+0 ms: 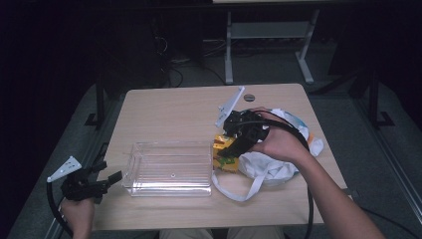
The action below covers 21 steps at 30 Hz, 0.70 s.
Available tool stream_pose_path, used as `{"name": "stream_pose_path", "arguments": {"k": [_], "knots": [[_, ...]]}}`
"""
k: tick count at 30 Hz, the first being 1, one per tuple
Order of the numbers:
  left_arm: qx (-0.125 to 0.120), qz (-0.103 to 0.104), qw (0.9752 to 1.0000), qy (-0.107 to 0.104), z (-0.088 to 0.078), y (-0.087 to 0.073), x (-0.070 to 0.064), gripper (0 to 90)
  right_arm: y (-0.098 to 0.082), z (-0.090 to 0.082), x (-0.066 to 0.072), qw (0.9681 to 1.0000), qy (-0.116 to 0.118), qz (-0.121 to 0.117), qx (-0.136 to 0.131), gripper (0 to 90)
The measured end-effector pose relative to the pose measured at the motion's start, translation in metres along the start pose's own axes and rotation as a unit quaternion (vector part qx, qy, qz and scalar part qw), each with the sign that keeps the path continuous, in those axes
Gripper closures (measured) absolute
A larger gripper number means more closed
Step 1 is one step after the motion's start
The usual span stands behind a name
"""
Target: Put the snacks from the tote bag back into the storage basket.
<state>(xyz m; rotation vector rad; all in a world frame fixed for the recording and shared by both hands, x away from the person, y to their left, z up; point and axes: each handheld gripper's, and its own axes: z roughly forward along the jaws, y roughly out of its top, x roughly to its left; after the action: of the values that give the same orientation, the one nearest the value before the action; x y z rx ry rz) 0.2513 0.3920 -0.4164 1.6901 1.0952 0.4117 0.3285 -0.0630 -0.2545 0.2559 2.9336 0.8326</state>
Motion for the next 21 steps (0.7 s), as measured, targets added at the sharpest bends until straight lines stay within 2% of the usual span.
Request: {"name": "stream_pose_path", "arguments": {"k": [21], "knots": [[-0.001, -0.004, 1.0, -0.001, 0.0, 0.0, 0.001, 12.8, 0.029, 0.026, 0.006, 0.9992, 0.028, -0.027, -0.004, 51.5]]}}
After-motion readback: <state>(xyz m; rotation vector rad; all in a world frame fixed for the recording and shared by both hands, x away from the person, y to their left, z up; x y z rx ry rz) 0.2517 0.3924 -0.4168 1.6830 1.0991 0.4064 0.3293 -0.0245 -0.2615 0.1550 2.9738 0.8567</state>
